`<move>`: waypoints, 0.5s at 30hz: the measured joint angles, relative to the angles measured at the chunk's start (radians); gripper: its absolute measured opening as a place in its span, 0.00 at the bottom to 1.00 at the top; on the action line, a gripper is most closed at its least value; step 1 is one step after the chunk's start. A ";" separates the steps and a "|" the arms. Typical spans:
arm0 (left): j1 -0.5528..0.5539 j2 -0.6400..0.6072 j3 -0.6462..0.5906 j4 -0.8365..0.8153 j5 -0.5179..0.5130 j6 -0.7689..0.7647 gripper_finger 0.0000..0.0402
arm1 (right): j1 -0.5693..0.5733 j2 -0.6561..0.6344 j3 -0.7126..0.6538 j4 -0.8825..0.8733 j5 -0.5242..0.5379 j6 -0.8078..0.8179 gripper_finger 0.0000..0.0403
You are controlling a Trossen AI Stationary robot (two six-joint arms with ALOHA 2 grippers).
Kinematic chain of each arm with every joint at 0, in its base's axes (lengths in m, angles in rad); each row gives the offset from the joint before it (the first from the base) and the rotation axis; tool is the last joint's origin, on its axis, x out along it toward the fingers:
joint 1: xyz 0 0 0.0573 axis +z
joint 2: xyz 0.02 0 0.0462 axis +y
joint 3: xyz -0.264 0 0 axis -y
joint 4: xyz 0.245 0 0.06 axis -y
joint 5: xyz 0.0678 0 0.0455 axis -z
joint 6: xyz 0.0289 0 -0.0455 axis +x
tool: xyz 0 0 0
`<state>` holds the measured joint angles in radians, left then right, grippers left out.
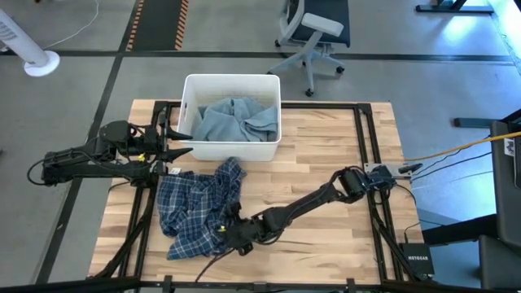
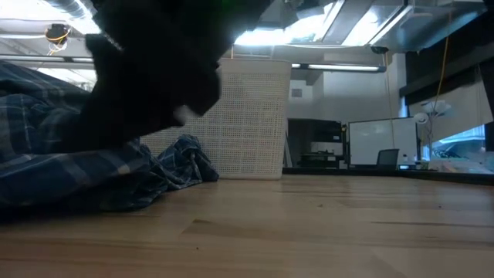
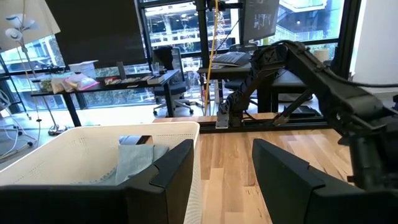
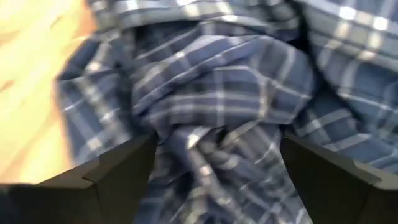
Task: Sort clothes
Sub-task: Put the blue plaid shirt into the white bin
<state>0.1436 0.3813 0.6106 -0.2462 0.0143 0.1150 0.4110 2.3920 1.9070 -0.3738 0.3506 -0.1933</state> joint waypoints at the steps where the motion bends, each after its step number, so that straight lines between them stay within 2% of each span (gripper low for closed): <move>1: 0.000 0.000 0.000 0.000 0.000 0.000 0.40 | -0.002 0.000 -0.014 0.031 0.014 -0.008 0.89; 8: 0.000 0.000 0.000 0.000 0.000 0.000 0.40 | -0.039 0.009 -0.092 0.243 0.063 -0.147 0.89; 15: 0.000 -0.001 0.000 0.000 0.000 0.006 0.40 | -0.069 0.020 -0.093 0.344 0.152 -0.258 0.89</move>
<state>0.1436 0.3805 0.6109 -0.2459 0.0143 0.1211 0.3423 2.4123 1.8137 -0.0302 0.5028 -0.4512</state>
